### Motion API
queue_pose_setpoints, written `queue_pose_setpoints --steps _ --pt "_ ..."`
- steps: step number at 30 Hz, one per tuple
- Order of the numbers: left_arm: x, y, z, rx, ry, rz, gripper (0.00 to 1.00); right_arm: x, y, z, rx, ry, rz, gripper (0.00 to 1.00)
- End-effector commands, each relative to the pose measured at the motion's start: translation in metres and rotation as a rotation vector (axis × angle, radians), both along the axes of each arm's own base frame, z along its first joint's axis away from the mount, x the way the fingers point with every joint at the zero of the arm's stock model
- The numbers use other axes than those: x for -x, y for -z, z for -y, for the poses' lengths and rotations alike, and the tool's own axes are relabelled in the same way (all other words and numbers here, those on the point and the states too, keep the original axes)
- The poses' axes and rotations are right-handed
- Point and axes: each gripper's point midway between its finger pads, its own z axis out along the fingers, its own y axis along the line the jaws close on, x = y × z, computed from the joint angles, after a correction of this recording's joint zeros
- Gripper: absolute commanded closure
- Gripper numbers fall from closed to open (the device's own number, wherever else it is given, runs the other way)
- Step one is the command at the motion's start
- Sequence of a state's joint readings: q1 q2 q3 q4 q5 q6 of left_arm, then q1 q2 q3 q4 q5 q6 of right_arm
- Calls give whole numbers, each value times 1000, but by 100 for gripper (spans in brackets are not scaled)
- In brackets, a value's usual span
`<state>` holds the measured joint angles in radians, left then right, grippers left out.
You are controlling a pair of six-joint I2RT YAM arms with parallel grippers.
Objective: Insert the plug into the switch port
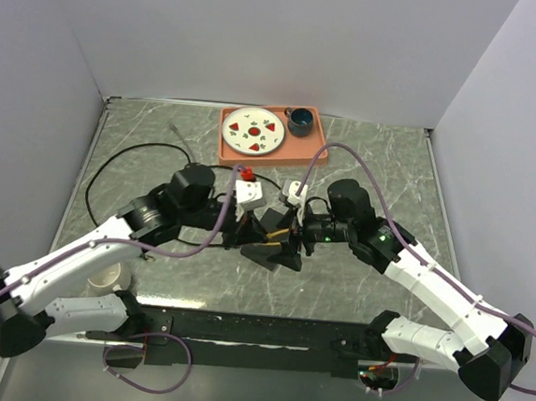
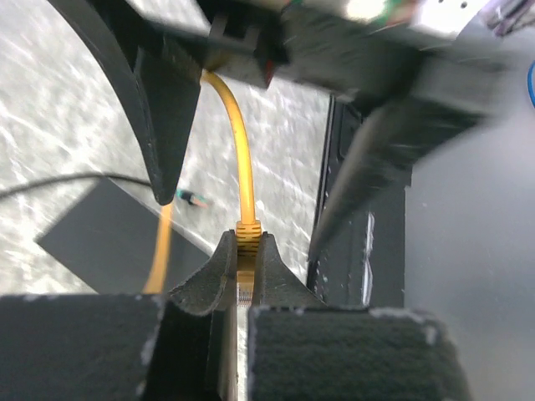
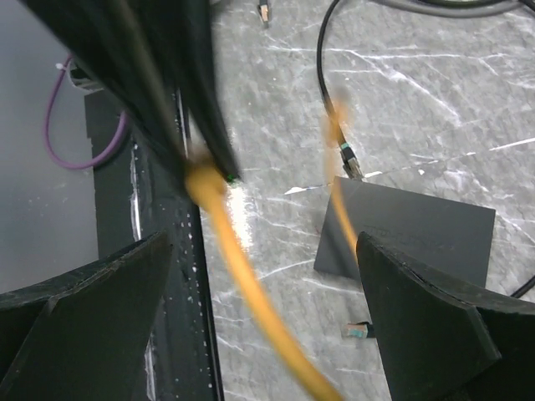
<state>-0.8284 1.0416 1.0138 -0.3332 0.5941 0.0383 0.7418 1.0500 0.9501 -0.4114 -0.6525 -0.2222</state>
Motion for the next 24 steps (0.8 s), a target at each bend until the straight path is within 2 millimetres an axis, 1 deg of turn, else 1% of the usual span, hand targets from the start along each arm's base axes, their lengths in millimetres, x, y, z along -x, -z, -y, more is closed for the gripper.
queue_pose_setpoints --steps 1,4,6,7,8,9,10,12,13,14,16,17,19,20,22,23,24 --pt "-1 -10 15 2 76 11 99 2 -36 -9 -86 -36 51 1" --pt "-3 -9 18 -8 85 3 99 0 -35 -9 -74 -30 44 1" --pt "-4 -12 18 -2 77 12 99 2 -30 -10 -56 -43 28 6" --pt "-5 -14 18 4 72 17 99 2 -28 -10 -53 -51 18 15" --pt "-5 -15 18 9 74 22 99 3 -28 -11 -52 -56 15 37" --pt "-4 -18 17 15 73 30 99 4 -27 -11 -49 -58 10 49" --pt "-3 -18 16 16 76 33 99 3 -25 -11 -42 -59 3 53" --pt "-2 -22 16 25 80 44 99 4 -25 -12 -37 -68 0 58" --pt "-3 -23 16 27 77 47 99 4 -21 -12 -25 -72 -14 64" --pt "-3 -24 16 30 76 52 99 4 -24 -13 -25 -76 -13 81" --pt "-6 -26 14 31 57 62 99 3 -22 -13 -12 -80 -18 95" --pt "-8 -26 14 33 45 69 99 2 -24 -13 -13 -78 -11 100" --pt "-14 -29 12 44 1 78 97 0 -27 -13 -21 -65 -4 100" --pt "-23 -29 10 40 -53 93 92 -1 -28 -13 -28 -59 3 100" --pt "-34 -35 6 66 -139 108 58 -5 -31 -12 -35 -30 21 100" --pt "-46 -40 0 72 -223 128 41 -7 -32 -11 -39 -16 29 100" --pt "-57 -44 -4 91 -287 151 15 -11 -32 -10 -34 6 41 100"
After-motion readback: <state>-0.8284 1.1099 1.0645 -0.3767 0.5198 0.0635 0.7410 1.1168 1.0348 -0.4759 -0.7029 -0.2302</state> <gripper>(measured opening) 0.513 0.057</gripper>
